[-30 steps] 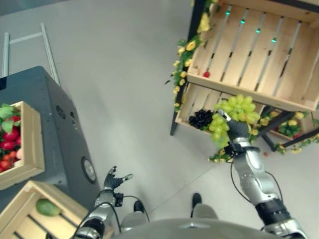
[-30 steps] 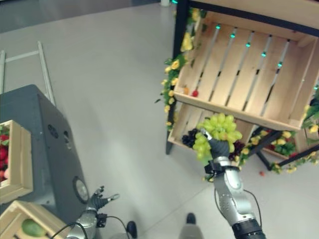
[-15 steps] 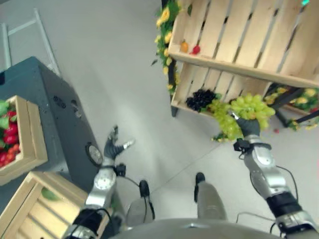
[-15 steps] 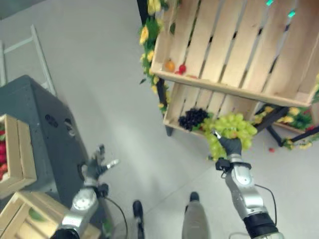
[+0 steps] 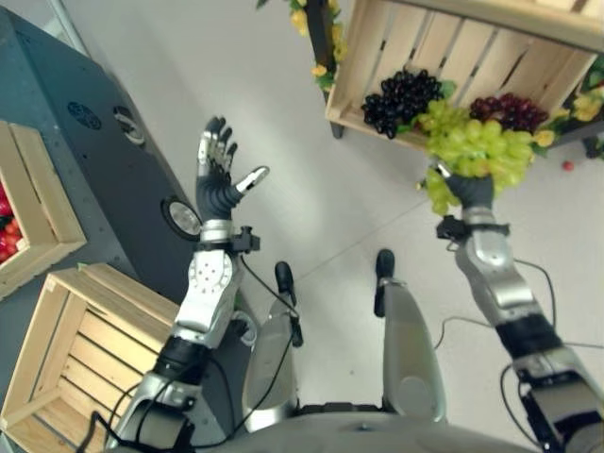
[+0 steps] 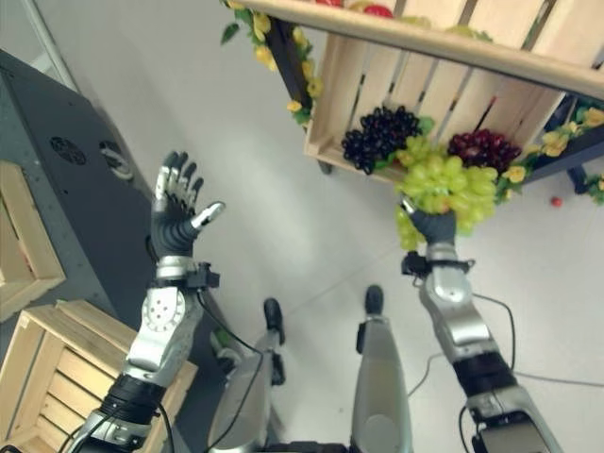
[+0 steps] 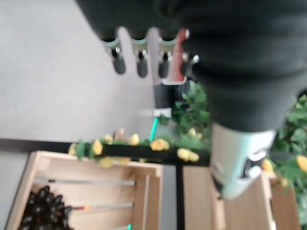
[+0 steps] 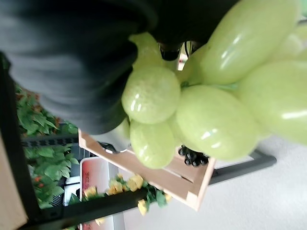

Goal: Pick up the fruits from the basket on one side to the basket on the other side

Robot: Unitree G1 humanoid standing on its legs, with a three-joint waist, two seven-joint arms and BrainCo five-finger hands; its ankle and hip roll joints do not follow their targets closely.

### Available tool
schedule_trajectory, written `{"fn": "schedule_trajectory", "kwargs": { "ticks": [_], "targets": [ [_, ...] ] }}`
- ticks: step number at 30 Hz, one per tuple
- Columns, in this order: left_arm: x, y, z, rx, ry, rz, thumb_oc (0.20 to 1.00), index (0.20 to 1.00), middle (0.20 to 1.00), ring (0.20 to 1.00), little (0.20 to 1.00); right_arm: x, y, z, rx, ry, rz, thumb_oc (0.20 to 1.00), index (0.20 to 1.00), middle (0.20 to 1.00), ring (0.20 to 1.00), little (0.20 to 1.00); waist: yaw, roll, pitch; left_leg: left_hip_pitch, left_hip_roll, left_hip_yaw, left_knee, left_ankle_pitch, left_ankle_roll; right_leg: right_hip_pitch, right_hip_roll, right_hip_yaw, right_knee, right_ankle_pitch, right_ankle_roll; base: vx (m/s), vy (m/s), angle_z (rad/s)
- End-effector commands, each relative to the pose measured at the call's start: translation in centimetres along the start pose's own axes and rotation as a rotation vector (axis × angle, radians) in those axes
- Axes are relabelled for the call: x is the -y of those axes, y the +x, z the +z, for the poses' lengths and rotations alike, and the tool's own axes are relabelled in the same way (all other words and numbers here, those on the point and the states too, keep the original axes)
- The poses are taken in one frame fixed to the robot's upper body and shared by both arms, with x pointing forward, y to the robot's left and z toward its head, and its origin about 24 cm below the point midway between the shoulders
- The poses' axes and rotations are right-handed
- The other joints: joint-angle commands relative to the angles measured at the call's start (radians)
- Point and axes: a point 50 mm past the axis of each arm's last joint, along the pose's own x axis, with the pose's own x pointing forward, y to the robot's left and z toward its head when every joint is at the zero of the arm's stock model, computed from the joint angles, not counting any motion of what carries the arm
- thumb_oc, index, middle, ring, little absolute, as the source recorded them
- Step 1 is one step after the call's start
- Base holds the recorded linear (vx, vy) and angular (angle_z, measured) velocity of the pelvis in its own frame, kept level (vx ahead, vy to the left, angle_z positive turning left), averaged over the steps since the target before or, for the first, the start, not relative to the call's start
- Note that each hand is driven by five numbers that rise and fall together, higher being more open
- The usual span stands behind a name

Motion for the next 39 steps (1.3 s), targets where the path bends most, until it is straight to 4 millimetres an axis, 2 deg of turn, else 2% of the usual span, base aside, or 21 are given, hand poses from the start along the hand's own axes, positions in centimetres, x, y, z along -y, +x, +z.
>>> {"fn": "schedule_trajectory", "kwargs": {
  "ticks": [1, 6, 7, 8, 9, 10, 11, 12, 13, 16, 17, 18, 19, 21, 22, 25, 30, 39],
  "targets": [
    [0.5, 0.6, 3.3, 0.166, -0.039, -0.049, 1.0, 1.0, 1.0, 1.0, 1.0, -0.3, 4.6, 6.6, 0.27, 0.038, -0.057, 0.2, 0.2, 0.2, 0.2, 0.2, 0.036, -0.074, 0.009, -0.011, 0.001, -0.029, 0.033, -0.009, -0.017, 0.072, 0.011, -0.005, -0.238, 0.164, 0.068, -0.02, -0.048, 0.07],
    [0.5, 0.7, 3.3, 0.17, -0.039, -0.048, 1.0, 1.0, 1.0, 1.0, 1.0, -0.3, 4.8, 6.7, 0.275, 0.038, -0.056, 0.2, 0.2, 0.2, 0.2, 0.2, 0.034, -0.073, 0.009, -0.017, 0.001, -0.03, 0.036, -0.009, -0.017, 0.067, 0.011, -0.005, -0.237, 0.165, 0.067, 0.0, -0.007, 0.04],
    [0.6, 0.7, 3.6, 0.184, -0.034, -0.06, 1.0, 1.0, 1.0, 1.0, 1.0, 0.3, 5.4, 7.2, 0.28, 0.003, -0.073, 0.2, 0.2, 0.2, 0.2, 0.2, 0.038, -0.075, 0.009, -0.027, -0.002, -0.035, 0.035, -0.007, -0.018, 0.057, 0.012, -0.005, -0.241, 0.168, 0.067, 0.04, -0.004, 0.13],
    [0.8, 0.6, 3.4, 0.165, -0.032, -0.093, 1.0, 1.0, 1.0, 1.0, 1.0, 6.5, 9.8, 10.0, 0.221, -0.193, -0.246, 0.2, 0.2, 0.2, 0.2, 0.2, 0.06, -0.087, 0.009, -0.083, -0.001, -0.052, 0.034, -0.003, -0.023, 0.001, 0.019, -0.006, -0.248, 0.18, 0.065, 0.05, -0.001, 0.17],
    [0.9, 0.7, 3.5, 0.168, -0.032, -0.105, 1.0, 1.0, 1.0, 1.0, 1.0, 7.6, 10.3, 10.5, 0.199, -0.229, -0.267, 0.2, 0.2, 0.2, 0.2, 0.2, 0.064, -0.089, 0.009, -0.088, -0.002, -0.052, 0.033, -0.003, -0.024, -0.006, 0.021, -0.006, -0.25, 0.182, 0.066, 0.05, 0.013, 0.17],
    [0.9, 0.7, 3.5, 0.171, -0.034, -0.102, 1.0, 1.0, 1.0, 1.0, 1.0, 7.6, 10.5, 10.7, 0.203, -0.229, -0.263, 0.2, 0.2, 0.2, 0.2, 0.2, 0.062, -0.086, 0.009, -0.091, -0.001, -0.051, 0.033, -0.003, -0.024, -0.009, 0.022, -0.006, -0.25, 0.182, 0.066, 0.02, 0.009, 0.21],
    [1.2, 0.6, 3.2, 0.15, -0.045, -0.122, 1.0, 1.0, 1.0, 1.0, 1.0, 10.0, 11.3, 12.0, 0.169, -0.274, -0.325, 0.2, 0.2, 0.2, 0.2, 0.2, 0.072, -0.092, 0.009, -0.105, 0.002, -0.055, 0.031, 0.003, -0.027, -0.02, 0.024, -0.009, -0.257, 0.187, 0.067, 0.02, 0.005, 0.22],
    [1.4, 0.7, 3.3, 0.152, -0.051, -0.127, 1.0, 1.0, 1.0, 1.0, 1.0, 10.6, 11.4, 12.3, 0.161, -0.276, -0.34, 0.2, 0.2, 0.2, 0.2, 0.2, 0.074, -0.091, 0.009, -0.109, 0.002, -0.056, 0.029, 0.004, -0.028, -0.025, 0.026, -0.009, -0.26, 0.188, 0.067, 0.02, -0.004, 0.11],
    [1.5, 0.7, 3.4, 0.156, -0.052, -0.141, 1.0, 1.0, 1.0, 1.0, 1.0, 11.6, 11.7, 13.5, 0.166, -0.29, -0.367, 0.2, 0.2, 0.2, 0.2, 0.2, 0.077, -0.088, 0.009, -0.112, 0.002, -0.058, 0.023, 0.008, -0.03, -0.032, 0.027, -0.009, -0.263, 0.189, 0.067, 0.01, -0.01, 0.07],
    [1.6, 0.8, 3.6, 0.164, -0.037, -0.166, 1.0, 1.0, 1.0, 1.0, 1.0, 13.5, 11.9, 15.1, 0.148, -0.348, -0.405, 0.2, 0.2, 0.2, 0.2, 0.2, 0.082, -0.091, 0.009, -0.117, 0.004, -0.059, 0.013, 0.014, -0.034, -0.043, 0.029, -0.011, -0.268, 0.19, 0.069, 0.0, 0.0, 0.0],
    [1.6, 0.8, 3.7, 0.166, -0.04, -0.164, 1.0, 1.0, 1.0, 1.0, 1.0, 13.5, 12.0, 15.3, 0.151, -0.35, -0.403, 0.2, 0.2, 0.2, 0.2, 0.2, 0.08, -0.088, 0.009, -0.118, 0.004, -0.059, 0.012, 0.014, -0.034, -0.045, 0.029, -0.011, -0.268, 0.19, 0.068, 0.04, -0.001, -0.01],
    [1.5, 0.7, 3.6, 0.16, -0.032, -0.172, 1.0, 1.0, 1.0, 1.0, 1.0, 15.0, 11.8, 16.4, 0.15, -0.371, -0.455, 0.2, 0.2, 0.2, 0.2, 0.2, 0.086, -0.09, 0.009, -0.112, 0.005, -0.06, 0.007, 0.009, -0.037, -0.043, 0.032, -0.014, -0.265, 0.179, 0.07, 0.0, 0.0, 0.0],
    [1.5, 0.8, 3.7, 0.165, -0.033, -0.17, 1.0, 1.0, 1.0, 1.0, 1.0, 15.0, 11.9, 16.6, 0.156, -0.372, -0.455, 0.2, 0.2, 0.2, 0.2, 0.2, 0.083, -0.089, 0.009, -0.121, 0.003, -0.06, 0.006, 0.017, -0.036, -0.051, 0.031, -0.013, -0.269, 0.188, 0.069, 0.0, 0.0, 0.0],
    [1.1, 0.7, 3.7, 0.159, -0.016, -0.17, 1.0, 1.0, 1.0, 1.0, 1.0, 16.5, 11.5, 17.5, 0.146, -0.352, -0.507, 0.2, 0.2, 0.2, 0.2, 0.2, 0.085, -0.087, 0.009, -0.126, 0.001, -0.063, 0.002, 0.021, -0.037, -0.061, 0.031, -0.014, -0.267, 0.187, 0.068, 0.0, 0.0, 0.0],
    [1.0, 0.7, 3.7, 0.158, -0.013, -0.172, 1.0, 1.0, 1.0, 1.0, 1.0, 17.2, 11.4, 17.4, 0.121, -0.339, -0.527, 1.0, 1.0, 1.0, 1.0, 1.0, 0.086, -0.089, 0.009, -0.128, 0.0, -0.065, 0.0, 0.021, -0.038, -0.061, 0.032, -0.014, -0.268, 0.186, 0.068, 0.0, 0.0, 0.0],
    [0.9, 0.7, 3.8, 0.15, -0.012, -0.18, 1.0, 1.0, 1.0, 1.0, 1.0, 18.0, 11.3, 17.8, 0.069, -0.375, -0.556, 1.0, 1.0, 1.0, 1.0, 1.0, 0.084, -0.094, 0.009, -0.13, -0.002, -0.066, -0.006, 0.025, -0.039, -0.067, 0.033, -0.014, -0.269, 0.185, 0.067, 0.0, 0.0, 0.0],
    [1.0, 0.7, 3.7, 0.141, 0.005, -0.177, 1.0, 1.0, 1.0, 1.0, 1.0, 17.7, 11.6, 17.8, 0.046, -0.383, -0.567, 1.0, 1.0, 1.0, 1.0, 1.0, 0.081, -0.097, 0.009, -0.134, -0.004, -0.065, -0.007, 0.022, -0.039, -0.075, 0.032, -0.013, -0.27, 0.188, 0.065, 0.0, 0.004, 0.01],
    [1.6, 0.8, 3.7, 0.144, 0.008, -0.191, 1.0, 1.0, 1.0, 1.0, 1.0, 18.1, 11.3, 15.8, -0.066, -0.44, -0.533, 1.0, 1.0, 1.0, 1.0, 1.0, 0.071, -0.096, 0.009, -0.136, -0.011, -0.066, -0.006, 0.017, -0.035, -0.082, 0.03, -0.009, -0.275, 0.194, 0.066, 0.0, 0.014, 0.0]
  ]
}}
